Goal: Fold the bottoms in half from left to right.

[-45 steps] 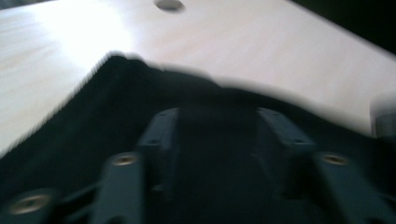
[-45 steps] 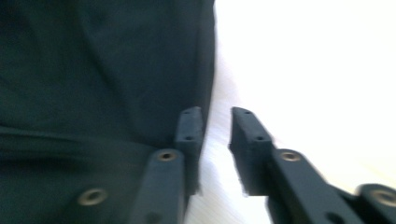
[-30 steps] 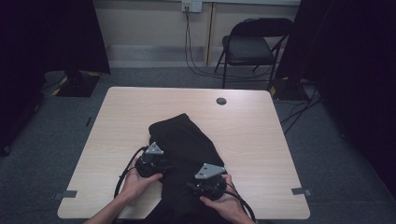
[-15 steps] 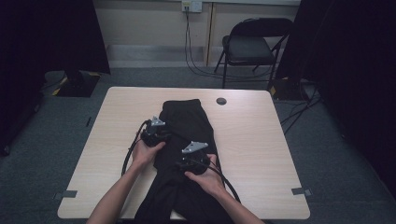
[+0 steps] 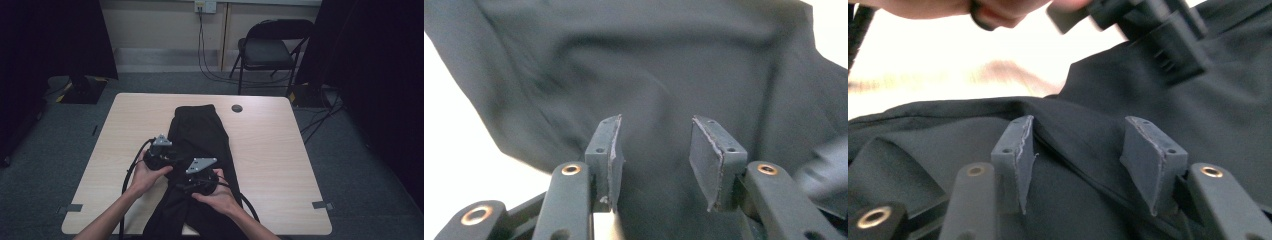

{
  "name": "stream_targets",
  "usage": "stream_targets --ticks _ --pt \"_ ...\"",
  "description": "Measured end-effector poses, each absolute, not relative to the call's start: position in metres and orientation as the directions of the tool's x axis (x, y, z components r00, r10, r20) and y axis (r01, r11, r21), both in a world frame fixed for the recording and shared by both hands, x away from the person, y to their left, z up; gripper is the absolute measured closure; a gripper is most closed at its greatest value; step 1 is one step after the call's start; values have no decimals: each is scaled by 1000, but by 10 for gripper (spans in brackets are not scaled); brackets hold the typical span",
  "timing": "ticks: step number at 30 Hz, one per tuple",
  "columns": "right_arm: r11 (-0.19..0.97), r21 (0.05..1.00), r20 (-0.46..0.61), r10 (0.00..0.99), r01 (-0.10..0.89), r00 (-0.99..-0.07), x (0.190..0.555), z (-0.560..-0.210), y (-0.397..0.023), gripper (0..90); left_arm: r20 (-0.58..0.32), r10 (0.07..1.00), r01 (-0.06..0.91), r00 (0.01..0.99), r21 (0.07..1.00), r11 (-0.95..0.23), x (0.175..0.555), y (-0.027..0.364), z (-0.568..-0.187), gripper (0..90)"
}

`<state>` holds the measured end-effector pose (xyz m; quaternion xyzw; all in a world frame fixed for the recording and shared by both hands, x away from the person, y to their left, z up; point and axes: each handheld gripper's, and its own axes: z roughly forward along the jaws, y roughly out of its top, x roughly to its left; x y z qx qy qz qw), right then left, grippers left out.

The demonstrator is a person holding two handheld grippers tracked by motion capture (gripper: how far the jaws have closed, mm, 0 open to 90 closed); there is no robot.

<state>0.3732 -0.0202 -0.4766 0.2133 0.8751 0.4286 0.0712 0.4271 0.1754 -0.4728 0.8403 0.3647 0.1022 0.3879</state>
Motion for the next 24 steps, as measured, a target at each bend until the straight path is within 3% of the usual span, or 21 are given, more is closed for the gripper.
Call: stream_targets --ticks 2,6,8,17,24 --pt "558 769 31 457 313 -889 375 -482 -17 508 -75 699 537 711 700 -471 421 174 -482 562" --pt "572 763 -8 477 303 -879 376 -488 -16 825 -50 722 552 691 682 -480 425 177 -488 561" --pt "539 788 8 475 298 -880 373 -483 -21 886 -64 728 555 682 693 -459 427 180 -489 596" --pt "418 873 16 490 251 -871 338 -431 -79 893 -22 754 536 656 718 -445 435 184 -492 642" --pt "373 870 45 592 323 -805 316 -432 -150 896 -11 790 555 613 718 -421 450 189 -492 630"
